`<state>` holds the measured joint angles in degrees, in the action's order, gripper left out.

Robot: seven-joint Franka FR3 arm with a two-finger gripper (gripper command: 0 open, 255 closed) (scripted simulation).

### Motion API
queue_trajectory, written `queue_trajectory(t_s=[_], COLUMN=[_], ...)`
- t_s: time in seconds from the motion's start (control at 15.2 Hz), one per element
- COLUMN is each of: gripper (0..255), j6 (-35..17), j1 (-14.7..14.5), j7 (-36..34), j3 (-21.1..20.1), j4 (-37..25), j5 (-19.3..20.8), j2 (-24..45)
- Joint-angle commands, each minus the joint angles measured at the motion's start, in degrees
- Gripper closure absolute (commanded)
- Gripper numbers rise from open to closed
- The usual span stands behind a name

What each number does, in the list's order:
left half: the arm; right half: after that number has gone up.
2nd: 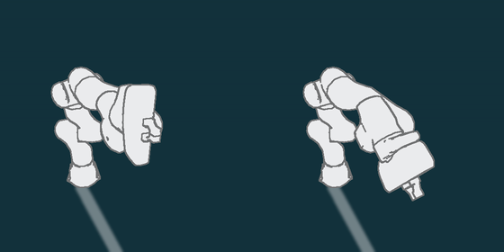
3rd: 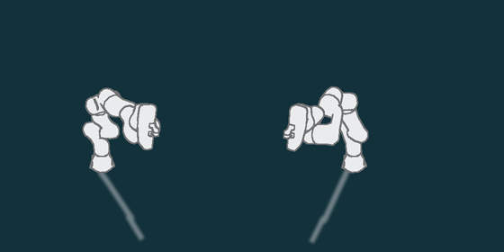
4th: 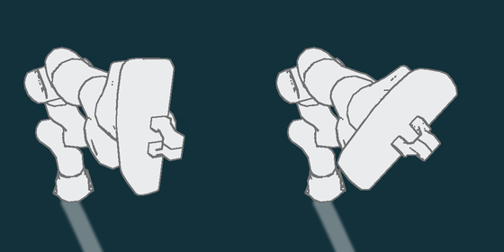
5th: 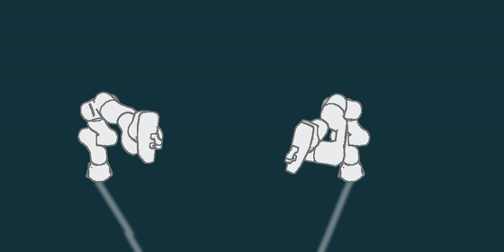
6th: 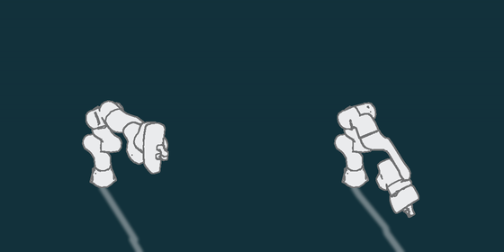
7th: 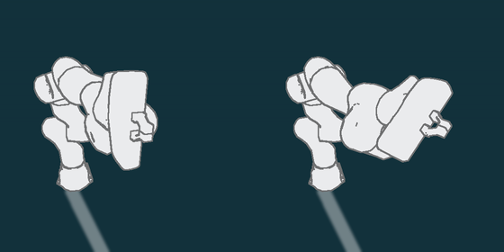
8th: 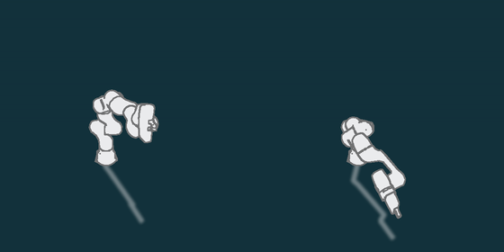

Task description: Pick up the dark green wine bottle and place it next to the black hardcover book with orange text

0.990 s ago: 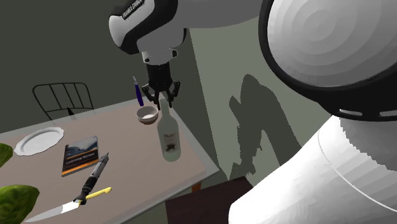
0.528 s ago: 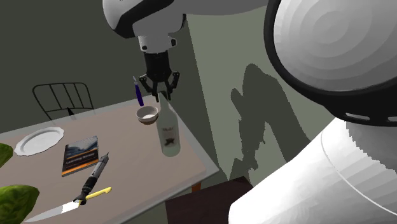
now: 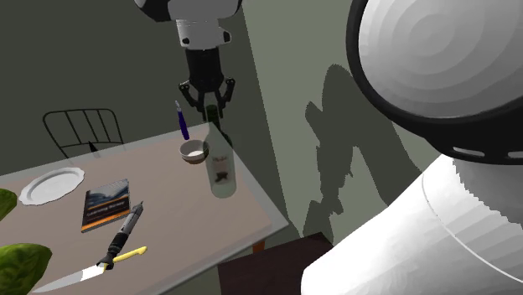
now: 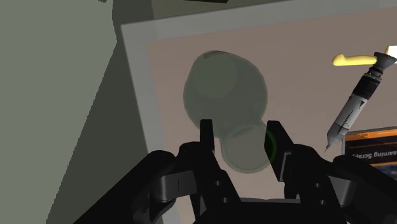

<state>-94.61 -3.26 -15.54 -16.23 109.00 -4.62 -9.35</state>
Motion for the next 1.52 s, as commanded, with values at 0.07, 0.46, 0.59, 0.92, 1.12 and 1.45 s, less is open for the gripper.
queue_trajectory(t_s=[0.07,0.46,0.59,0.92,1.12,1.45], gripper=[255,255,255,255,255,255], j6=[2.30,7.00,8.59,12.63,15.12,19.43], j1=[0.03,0.09,0.11,0.12,0.11,0.02], j7=[-0.11,-0.42,-0.55,-0.92,-1.20,-1.74], j3=[0.05,0.09,0.09,0.03,-0.04,-0.24], j4=[-2.35,-7.72,-9.65,-14.79,-18.13,-24.23], j5=[0.04,0.24,0.33,0.59,0.79,1.21], j2=[0.04,0.73,1.08,2.21,3.08,4.92])
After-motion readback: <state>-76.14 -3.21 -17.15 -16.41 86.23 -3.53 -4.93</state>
